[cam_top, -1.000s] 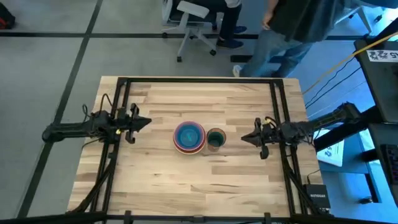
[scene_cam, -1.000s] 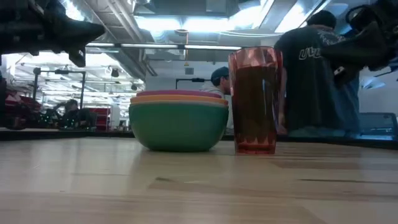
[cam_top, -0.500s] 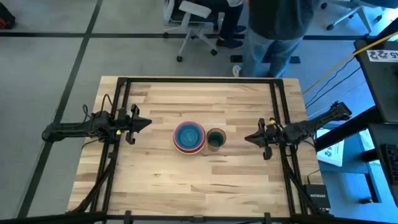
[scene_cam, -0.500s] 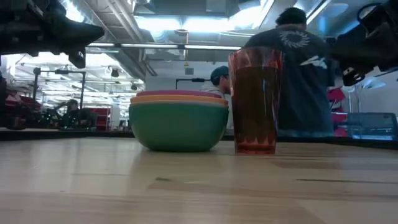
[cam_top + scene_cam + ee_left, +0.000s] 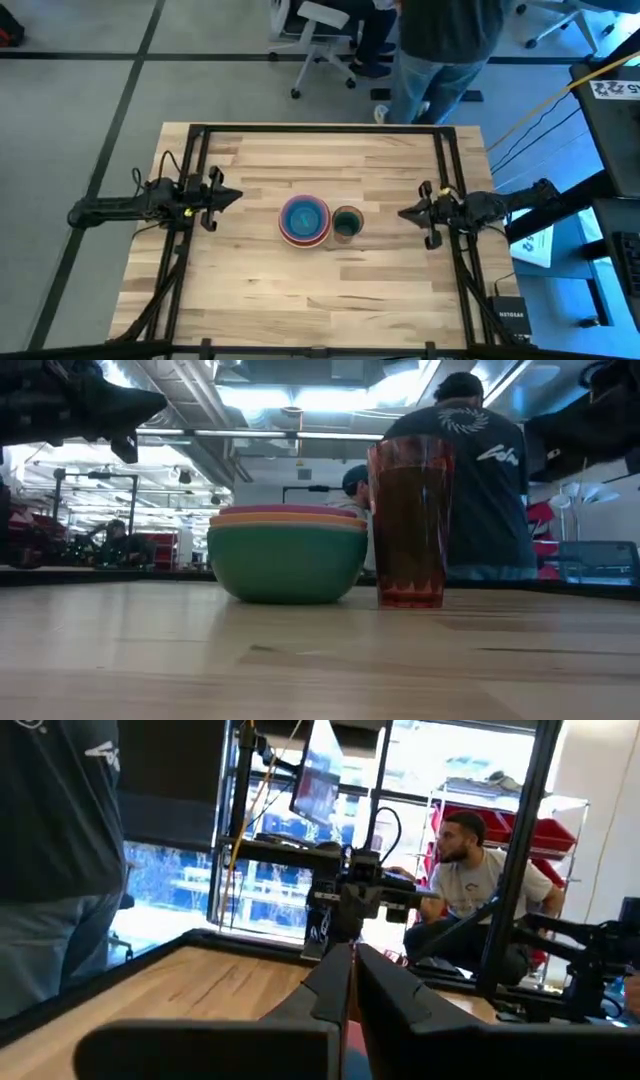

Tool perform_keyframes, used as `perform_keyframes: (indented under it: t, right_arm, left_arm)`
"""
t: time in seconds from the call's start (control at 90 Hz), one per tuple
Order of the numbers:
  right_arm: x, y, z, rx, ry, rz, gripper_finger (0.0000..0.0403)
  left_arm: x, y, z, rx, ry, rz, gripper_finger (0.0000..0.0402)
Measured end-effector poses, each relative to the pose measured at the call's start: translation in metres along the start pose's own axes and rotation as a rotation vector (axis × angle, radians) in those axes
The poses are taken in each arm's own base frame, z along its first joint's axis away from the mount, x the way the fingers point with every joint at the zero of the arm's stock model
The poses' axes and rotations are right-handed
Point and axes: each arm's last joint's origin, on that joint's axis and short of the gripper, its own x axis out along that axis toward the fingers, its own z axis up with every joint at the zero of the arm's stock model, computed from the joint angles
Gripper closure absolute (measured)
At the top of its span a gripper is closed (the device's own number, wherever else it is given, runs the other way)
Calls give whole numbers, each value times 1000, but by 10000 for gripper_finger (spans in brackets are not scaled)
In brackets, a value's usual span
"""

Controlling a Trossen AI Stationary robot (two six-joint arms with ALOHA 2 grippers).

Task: Nest bowls inside each other
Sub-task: Return to Home Position

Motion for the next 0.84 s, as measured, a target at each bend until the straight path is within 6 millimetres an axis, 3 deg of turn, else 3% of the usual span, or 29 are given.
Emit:
perform_keyframes:
  t: [0.2,0.456,0.656,0.844]
  right_arm:
    - [1,-15,-1,24,12,-80,402]
    - [0,-30,-1,72,1,-228,402]
    - [0,-32,-1,74,2,-241,402]
    - [0,-32,-1,74,3,-238,402]
  left_arm:
    - [0,2,-1,9,7,35,401]
    - [-2,16,-6,0,32,324,401]
    - [-5,26,-11,-13,53,556,401]
    - [-5,27,-11,-4,55,579,401]
